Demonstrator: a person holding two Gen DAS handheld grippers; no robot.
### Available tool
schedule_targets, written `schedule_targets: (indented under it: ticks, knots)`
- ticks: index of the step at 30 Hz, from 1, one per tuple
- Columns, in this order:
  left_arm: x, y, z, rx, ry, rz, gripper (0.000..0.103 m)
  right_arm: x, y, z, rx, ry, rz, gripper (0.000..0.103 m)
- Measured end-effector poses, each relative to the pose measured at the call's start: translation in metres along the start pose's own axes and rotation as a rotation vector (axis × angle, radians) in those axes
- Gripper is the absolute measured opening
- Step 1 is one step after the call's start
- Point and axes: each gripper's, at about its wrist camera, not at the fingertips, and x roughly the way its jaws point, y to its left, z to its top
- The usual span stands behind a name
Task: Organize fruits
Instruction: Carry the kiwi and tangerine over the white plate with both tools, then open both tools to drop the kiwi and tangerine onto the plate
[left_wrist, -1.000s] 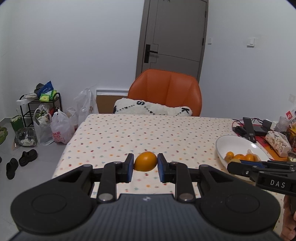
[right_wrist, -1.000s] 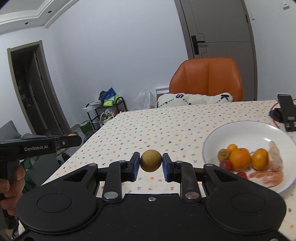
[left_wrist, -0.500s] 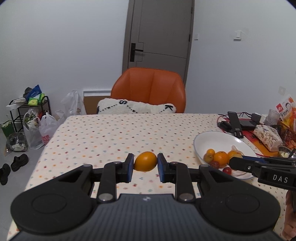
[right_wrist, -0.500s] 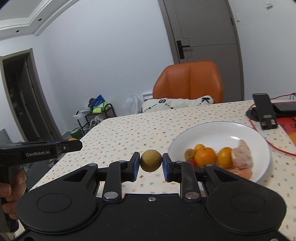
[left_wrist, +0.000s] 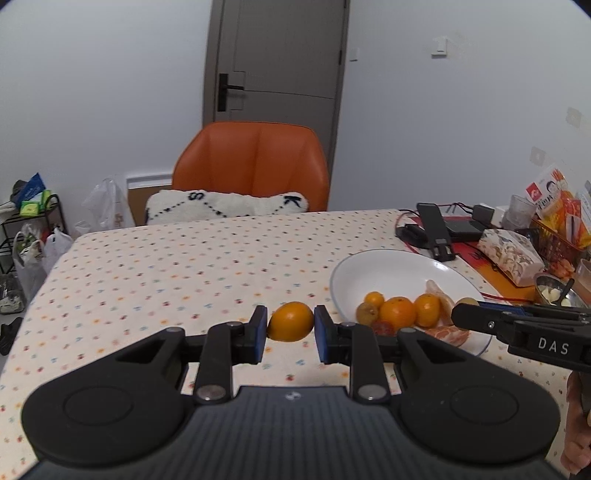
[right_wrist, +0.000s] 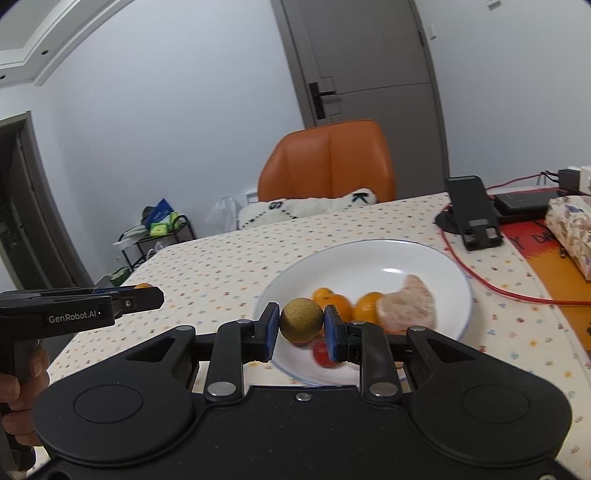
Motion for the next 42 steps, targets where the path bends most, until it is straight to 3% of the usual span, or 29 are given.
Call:
schedule_targets:
  ticks: [27,42]
  knots:
    - [0.052,-0.06,0.007,0.072,0.069,-0.124,0.025,-0.001,-0.05,-0.009,0.099,0.01,-0.083,0.03]
    - [0.04,-0.038,0.003,0.028,0.072,-0.088,0.034,0.001,-0.039,-0.011,0.085,0.017,-0.064,0.032]
